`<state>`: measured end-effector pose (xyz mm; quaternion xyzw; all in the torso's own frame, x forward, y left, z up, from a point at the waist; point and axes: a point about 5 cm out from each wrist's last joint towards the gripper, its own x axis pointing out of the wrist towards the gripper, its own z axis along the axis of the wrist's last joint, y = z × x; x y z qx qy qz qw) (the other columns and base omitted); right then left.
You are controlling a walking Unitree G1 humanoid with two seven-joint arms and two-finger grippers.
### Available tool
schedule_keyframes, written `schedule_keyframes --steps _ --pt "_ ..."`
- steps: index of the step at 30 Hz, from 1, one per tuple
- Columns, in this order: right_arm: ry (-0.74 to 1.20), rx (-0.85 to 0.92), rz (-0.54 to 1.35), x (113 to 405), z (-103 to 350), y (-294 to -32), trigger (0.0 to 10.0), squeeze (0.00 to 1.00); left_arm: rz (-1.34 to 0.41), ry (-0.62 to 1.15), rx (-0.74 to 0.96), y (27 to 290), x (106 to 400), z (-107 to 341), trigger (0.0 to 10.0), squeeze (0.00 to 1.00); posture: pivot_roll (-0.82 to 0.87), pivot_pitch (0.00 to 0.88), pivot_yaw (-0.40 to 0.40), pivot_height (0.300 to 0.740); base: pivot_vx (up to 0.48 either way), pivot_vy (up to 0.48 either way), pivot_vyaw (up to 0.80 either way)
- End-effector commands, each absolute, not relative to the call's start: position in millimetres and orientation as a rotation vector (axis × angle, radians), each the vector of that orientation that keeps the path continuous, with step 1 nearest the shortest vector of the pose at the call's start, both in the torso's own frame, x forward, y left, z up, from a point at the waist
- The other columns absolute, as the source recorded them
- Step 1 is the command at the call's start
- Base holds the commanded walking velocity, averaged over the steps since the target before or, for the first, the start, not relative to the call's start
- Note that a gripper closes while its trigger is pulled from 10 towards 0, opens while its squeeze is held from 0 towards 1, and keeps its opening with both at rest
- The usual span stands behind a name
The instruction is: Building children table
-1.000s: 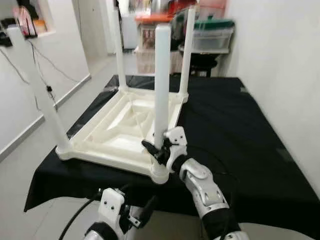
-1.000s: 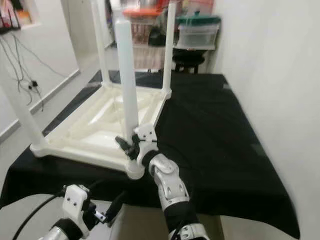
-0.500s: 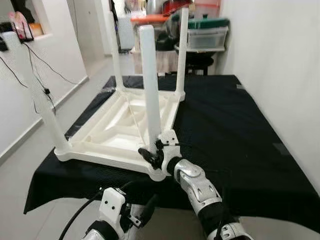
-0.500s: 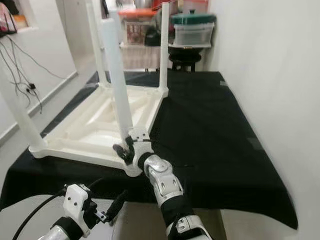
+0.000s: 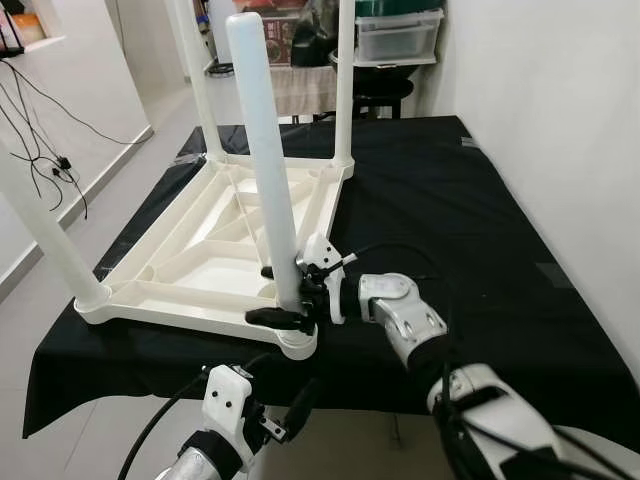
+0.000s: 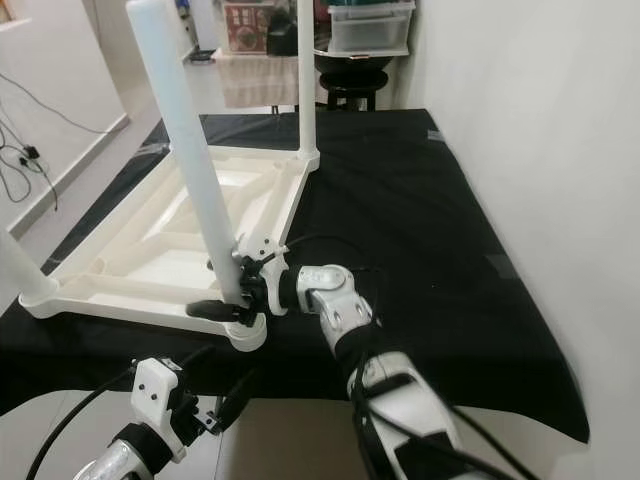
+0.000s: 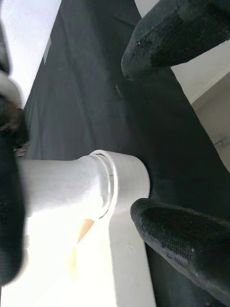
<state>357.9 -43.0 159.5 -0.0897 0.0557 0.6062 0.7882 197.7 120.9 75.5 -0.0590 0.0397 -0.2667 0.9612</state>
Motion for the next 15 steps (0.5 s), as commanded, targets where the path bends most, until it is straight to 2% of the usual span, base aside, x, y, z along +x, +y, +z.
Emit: schedule_keyframes --steps 1,10,13,14,15 --pt "0.121 -0.191 1.313 358 159 -38 0.0 0.0 -0.531 0.101 -0.117 125 195 70 10.0 0.0 0.04 0.0 0.03 0.74 0.0 0.0 0.0" --pt "0.105 -0.116 1.254 358 151 -53 0.0 0.0 -0.533 0.106 -0.127 125 193 70 10.0 0.0 0.03 0.0 0.045 0.74 0.0 0.0 0.0" --pt "0.124 -0.096 1.154 353 135 -64 0.0 0.0 -0.54 0.111 -0.136 125 191 70 10.0 0.0 0.02 0.0 0.048 0.74 0.0 0.0 0.0" --pt "0.143 -0.102 1.046 353 126 -66 0.0 0.0 -0.542 0.113 -0.139 125 190 70 10.0 0.0 0.02 0.0 0.046 0.74 0.0 0.0 0.0" --pt "0.137 -0.082 0.635 359 116 -74 0.0 0.0 -0.544 0.114 -0.142 125 190 70 10.0 0.0 0.01 0.0 0.044 0.74 0.0 0.0 0.0"
